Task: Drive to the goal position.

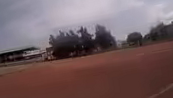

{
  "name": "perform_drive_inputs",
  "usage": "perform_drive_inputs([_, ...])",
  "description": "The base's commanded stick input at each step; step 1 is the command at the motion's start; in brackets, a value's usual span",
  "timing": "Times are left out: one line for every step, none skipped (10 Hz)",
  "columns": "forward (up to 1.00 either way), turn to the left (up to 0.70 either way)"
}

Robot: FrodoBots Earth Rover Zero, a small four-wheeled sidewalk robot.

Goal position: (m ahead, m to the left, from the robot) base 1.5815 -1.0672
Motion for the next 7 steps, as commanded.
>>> perform_drive_inputs([0.7,0.0])
perform_drive_inputs([0.7,0.0])
perform_drive_inputs([0.7,0.0])
perform_drive_inputs([0.7,0.0])
perform_drive_inputs([0.7,0.0])
perform_drive_inputs([0.7,0.0])
perform_drive_inputs([0.7,0.0])
